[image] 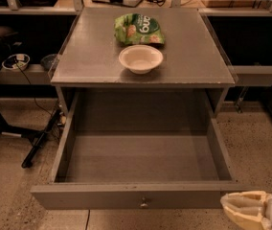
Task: Close top drawer
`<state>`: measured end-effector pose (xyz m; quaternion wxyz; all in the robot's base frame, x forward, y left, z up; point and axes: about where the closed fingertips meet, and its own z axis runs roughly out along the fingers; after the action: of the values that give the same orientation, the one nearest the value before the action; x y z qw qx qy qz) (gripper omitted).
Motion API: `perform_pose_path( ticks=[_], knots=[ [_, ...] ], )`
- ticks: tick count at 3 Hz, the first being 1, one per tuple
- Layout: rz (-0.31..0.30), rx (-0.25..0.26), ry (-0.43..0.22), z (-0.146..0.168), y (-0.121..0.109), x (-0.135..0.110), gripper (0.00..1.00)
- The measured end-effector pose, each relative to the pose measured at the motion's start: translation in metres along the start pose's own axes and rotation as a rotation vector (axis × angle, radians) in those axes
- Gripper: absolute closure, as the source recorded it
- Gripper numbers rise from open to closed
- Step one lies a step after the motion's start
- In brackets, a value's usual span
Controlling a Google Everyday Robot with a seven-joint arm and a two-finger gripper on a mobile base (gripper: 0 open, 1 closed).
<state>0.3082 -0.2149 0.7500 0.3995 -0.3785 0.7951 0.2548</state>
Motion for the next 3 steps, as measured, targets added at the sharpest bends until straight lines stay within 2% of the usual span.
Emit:
perform_pose_path(
  ticks=[2, 3],
  knots=[
    [0.087, 0.016, -0.010, 0.015, 0.000, 0.033, 1.00],
    [0.107, 0.022, -0.022, 0.020, 0.000, 0.047, 1.00]
  ],
)
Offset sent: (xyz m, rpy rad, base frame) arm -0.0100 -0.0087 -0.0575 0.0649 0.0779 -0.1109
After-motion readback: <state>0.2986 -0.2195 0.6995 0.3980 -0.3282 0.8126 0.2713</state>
